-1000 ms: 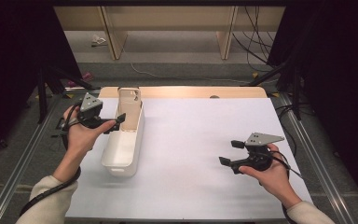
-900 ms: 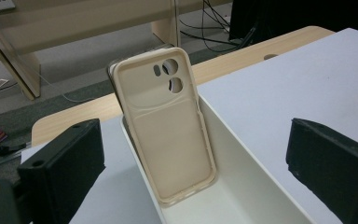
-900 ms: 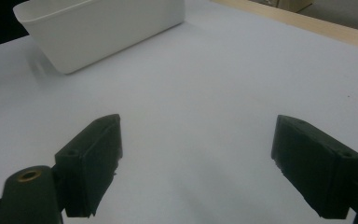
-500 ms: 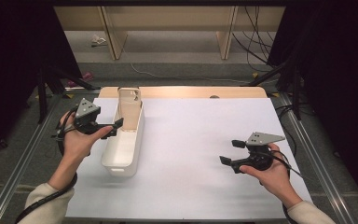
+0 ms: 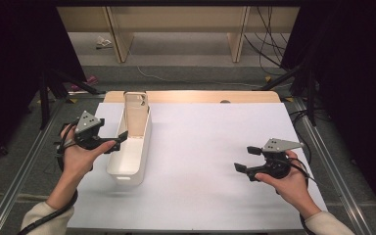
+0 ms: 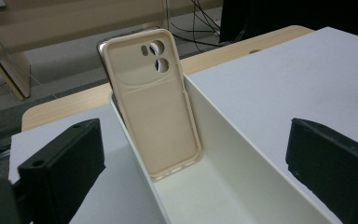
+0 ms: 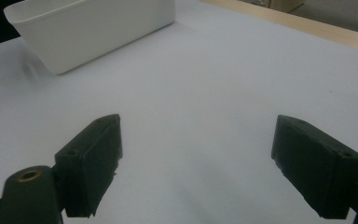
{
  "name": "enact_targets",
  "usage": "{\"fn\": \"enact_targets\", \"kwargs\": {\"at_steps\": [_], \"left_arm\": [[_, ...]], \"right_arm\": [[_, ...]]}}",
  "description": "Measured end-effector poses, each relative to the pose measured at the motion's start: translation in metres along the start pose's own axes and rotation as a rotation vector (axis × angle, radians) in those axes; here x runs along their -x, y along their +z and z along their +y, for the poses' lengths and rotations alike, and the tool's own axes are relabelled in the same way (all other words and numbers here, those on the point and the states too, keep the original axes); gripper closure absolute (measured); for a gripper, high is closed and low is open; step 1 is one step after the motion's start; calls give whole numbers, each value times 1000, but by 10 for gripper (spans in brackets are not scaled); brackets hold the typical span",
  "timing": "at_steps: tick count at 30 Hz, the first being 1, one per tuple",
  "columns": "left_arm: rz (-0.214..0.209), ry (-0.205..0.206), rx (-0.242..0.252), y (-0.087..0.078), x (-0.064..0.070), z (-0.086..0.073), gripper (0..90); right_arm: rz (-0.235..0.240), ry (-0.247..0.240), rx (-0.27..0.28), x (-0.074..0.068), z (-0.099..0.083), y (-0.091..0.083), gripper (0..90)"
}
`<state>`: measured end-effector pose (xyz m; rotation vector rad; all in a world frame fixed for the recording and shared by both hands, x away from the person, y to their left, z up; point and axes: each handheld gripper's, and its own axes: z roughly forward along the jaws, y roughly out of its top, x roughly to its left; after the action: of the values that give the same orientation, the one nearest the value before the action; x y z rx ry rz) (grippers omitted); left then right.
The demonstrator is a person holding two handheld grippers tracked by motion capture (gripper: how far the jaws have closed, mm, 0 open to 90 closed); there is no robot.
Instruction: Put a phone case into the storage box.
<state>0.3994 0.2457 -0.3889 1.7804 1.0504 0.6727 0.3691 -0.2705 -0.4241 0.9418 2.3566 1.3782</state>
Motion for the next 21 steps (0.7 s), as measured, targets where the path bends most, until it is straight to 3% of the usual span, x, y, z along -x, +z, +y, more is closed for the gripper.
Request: {"fn": "enact_targets", "kwargs": {"at_steps": [21], "left_arm": [[-77,28,9,-13,21,-25,35]], "right_arm": [[-8,4,-1,2,-3,-5,171]]}}
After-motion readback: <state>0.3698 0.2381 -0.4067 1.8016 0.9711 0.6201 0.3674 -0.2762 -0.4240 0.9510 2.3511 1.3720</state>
